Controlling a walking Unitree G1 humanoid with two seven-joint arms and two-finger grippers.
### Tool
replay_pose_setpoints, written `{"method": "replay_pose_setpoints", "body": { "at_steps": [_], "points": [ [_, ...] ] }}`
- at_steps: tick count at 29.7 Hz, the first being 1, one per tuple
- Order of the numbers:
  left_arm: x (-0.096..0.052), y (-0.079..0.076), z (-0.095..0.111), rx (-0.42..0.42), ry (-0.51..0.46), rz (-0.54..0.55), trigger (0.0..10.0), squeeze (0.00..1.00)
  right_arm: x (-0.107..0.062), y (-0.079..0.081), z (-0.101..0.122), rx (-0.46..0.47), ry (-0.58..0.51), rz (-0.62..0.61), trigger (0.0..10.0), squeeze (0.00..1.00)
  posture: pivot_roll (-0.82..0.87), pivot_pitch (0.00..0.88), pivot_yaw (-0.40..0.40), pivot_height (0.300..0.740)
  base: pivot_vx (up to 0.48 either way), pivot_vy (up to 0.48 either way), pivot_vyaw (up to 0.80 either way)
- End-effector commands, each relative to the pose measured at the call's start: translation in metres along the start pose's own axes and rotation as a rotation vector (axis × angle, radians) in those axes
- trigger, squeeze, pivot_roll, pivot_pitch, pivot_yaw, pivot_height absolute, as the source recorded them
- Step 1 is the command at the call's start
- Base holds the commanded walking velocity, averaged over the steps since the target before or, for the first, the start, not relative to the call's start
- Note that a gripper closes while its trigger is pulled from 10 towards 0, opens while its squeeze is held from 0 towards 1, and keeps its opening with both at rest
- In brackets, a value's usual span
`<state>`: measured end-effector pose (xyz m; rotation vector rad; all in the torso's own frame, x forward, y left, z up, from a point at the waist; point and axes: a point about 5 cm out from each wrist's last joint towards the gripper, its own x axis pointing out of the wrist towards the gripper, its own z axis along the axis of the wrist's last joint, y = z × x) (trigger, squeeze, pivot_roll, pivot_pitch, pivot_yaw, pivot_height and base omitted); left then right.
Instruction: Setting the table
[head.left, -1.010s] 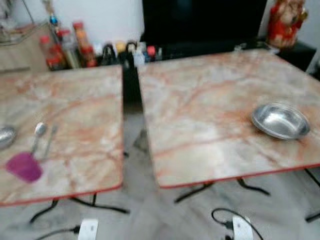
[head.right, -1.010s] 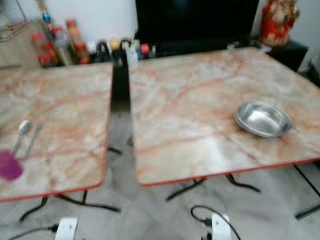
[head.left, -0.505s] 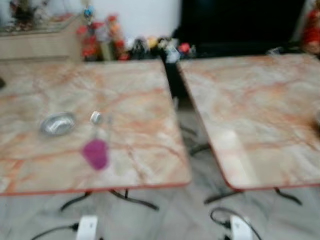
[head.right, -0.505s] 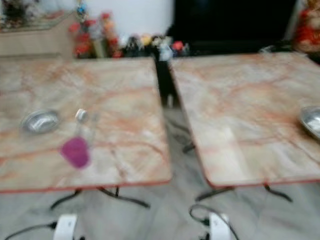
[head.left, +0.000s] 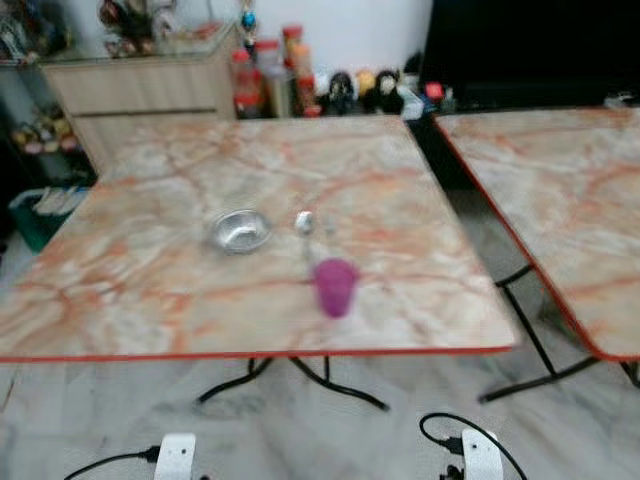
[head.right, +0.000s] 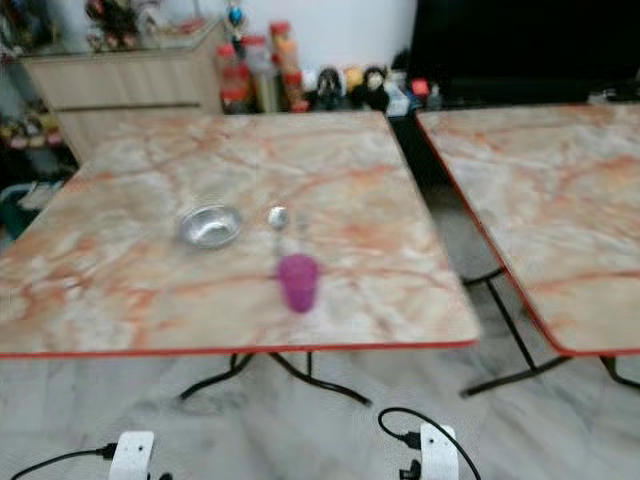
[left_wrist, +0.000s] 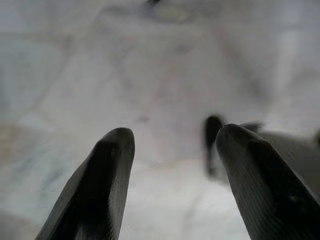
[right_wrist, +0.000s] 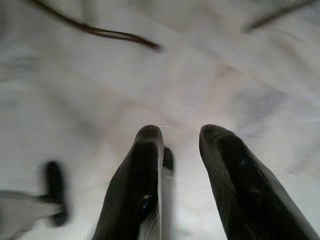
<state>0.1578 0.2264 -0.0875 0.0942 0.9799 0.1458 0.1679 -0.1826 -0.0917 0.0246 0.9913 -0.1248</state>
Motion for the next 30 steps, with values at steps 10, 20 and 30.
{"method": "replay_pose_setpoints", "body": {
  "at_steps": [10, 20, 30],
  "points": [
    [0.001, -0.006, 0.004, 0.02, -0.007, -0.007, 10.0, 0.0, 0.0, -0.011, 0.0, -0.005, 0.005, -0.024, 10.0, 0.0, 0.01, 0.0, 0.0, 0.74, 0.0, 0.0, 0.0],
    [0.001, -0.007, 0.007, -0.001, -0.03, -0.011, 10.0, 0.0, 0.0, -0.01, 0.002, -0.005, -0.001, -0.02, 10.0, 0.0, 0.01, 0.0, 0.0, 0.74, 0.0, 0.0, 0.0],
    [0.002, -0.009, 0.013, -0.032, -0.057, -0.018, 10.0, 0.0, 0.0, -0.009, 0.002, 0.008, -0.001, -0.023, 10.0, 0.0, 0.01, 0.0, 0.0, 0.74, 0.0, 0.0, 0.0]
  ]
}}
